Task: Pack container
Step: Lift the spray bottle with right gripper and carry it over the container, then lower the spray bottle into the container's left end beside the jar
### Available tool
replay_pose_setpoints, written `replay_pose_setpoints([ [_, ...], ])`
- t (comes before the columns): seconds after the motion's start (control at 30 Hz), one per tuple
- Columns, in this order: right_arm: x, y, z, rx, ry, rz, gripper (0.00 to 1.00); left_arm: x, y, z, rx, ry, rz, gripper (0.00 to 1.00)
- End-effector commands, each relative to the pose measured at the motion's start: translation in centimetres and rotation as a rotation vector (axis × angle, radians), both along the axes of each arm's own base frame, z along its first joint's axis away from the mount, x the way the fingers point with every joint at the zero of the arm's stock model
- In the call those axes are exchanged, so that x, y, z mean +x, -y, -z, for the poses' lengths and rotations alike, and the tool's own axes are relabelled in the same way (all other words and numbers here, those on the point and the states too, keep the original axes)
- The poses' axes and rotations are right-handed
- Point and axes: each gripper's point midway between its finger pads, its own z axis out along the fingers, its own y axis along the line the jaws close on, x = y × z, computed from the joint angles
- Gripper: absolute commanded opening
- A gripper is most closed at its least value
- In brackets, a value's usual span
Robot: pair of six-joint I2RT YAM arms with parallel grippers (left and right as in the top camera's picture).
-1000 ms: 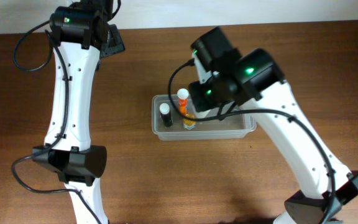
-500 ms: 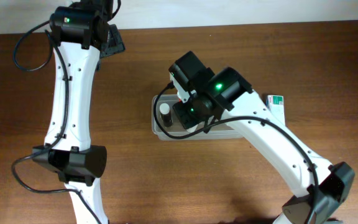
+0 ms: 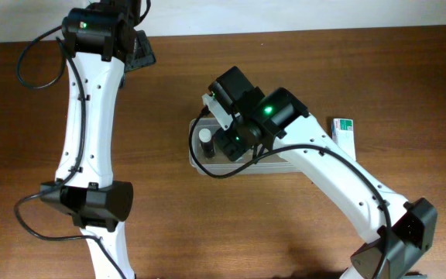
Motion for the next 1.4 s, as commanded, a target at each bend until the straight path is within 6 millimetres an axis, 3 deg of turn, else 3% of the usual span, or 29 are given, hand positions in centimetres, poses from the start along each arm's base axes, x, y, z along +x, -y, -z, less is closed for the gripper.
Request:
replay_pose_setpoints([
  [0.0, 0.1, -0.3, 0.8, -0.019, 0.006, -0.049, 0.04, -0.1, -0.4, -0.6, 0.019, 0.012, 0.001, 0.99],
  [0.37, -0.4, -0.7, 2.3, -0.059, 0.0, -0.227, 0.04, -0.1, -0.4, -0.6, 0.019, 0.012, 0.0, 0.99],
  [0.57, -0.5, -1.0, 2.6, -0.048, -0.015, -0.236, 0.04, -0.1, -0.4, -0.6, 0.019, 0.012, 0.001, 0.99],
  [0.83, -0.5, -1.4, 4.6, -0.064, -0.064, -0.259, 0.04, -0.1, -0.4, -0.6, 0.019, 0.012, 0.001, 0.99],
  [1.37, -0.9, -2.1, 6.8, -0.055, -0.134, -0.273, 0.04, -0.1, -0.4, -0.6, 0.019, 0.012, 0.0, 0.99],
])
